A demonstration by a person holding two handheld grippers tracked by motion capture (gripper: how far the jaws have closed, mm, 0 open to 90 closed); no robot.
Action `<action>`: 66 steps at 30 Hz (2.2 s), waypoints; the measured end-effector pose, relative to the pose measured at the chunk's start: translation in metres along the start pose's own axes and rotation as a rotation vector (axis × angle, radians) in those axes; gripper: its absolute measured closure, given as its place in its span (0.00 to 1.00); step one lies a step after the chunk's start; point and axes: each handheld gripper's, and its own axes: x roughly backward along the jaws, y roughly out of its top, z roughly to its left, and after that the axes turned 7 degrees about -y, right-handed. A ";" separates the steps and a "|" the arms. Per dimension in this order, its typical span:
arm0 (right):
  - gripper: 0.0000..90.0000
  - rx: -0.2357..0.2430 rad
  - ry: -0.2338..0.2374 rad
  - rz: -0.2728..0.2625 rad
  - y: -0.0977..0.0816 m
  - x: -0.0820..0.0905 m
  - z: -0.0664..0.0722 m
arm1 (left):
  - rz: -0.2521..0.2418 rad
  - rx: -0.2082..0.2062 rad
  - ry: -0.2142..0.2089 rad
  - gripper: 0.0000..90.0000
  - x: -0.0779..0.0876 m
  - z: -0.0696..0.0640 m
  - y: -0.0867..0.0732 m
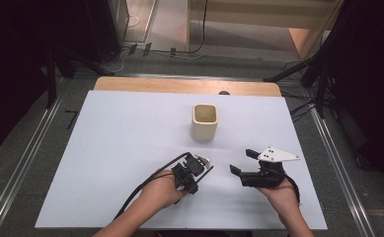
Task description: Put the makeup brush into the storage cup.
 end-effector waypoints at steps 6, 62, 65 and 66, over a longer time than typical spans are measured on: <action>0.20 0.001 0.002 -0.001 0.000 0.000 0.000 | 0.011 0.005 -0.023 0.93 0.000 0.001 0.001; 0.20 0.008 0.169 -0.126 0.007 0.002 0.014 | -0.450 0.037 -0.290 0.95 0.084 0.067 -0.085; 0.20 0.021 0.195 -0.143 0.008 0.002 0.017 | -0.441 0.033 -0.280 0.95 0.081 0.071 -0.088; 0.20 0.029 0.203 -0.149 0.009 0.002 0.018 | -0.441 0.030 -0.275 0.95 0.081 0.072 -0.089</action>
